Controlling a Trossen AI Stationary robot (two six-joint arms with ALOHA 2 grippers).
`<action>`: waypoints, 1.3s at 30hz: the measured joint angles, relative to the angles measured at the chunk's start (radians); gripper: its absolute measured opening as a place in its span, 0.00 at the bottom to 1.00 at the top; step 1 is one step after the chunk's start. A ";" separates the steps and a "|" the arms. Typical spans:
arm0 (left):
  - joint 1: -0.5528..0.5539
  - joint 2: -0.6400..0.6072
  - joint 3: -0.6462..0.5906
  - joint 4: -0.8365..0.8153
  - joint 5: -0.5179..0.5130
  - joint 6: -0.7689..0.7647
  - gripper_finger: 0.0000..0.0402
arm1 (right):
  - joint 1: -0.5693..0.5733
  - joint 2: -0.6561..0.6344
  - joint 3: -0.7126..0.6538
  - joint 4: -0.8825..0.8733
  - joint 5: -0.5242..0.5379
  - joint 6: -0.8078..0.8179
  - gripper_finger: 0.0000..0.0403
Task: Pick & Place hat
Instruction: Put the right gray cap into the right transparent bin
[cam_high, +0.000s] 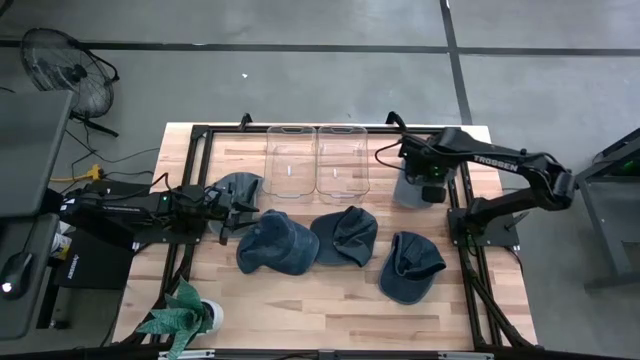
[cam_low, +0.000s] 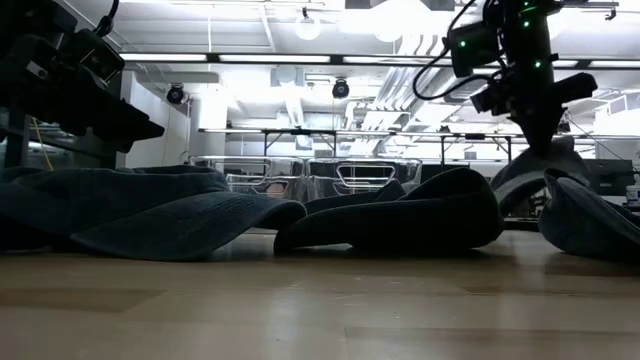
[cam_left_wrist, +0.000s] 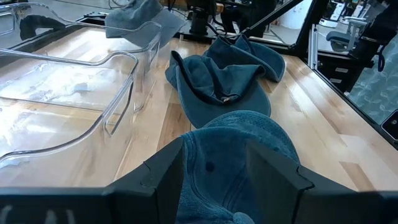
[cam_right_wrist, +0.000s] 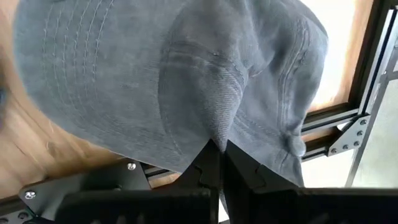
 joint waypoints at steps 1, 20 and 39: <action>0.000 0.000 0.000 0.001 0.000 0.000 0.41 | 0.000 -0.008 0.000 -0.004 0.000 0.000 0.00; 0.000 0.000 -0.001 0.017 0.016 -0.030 0.41 | 0.000 -0.179 0.000 -0.070 0.004 0.031 0.00; 0.000 0.000 -0.001 0.035 -0.090 -0.002 0.41 | 0.000 -0.179 0.000 -0.071 0.024 0.033 0.00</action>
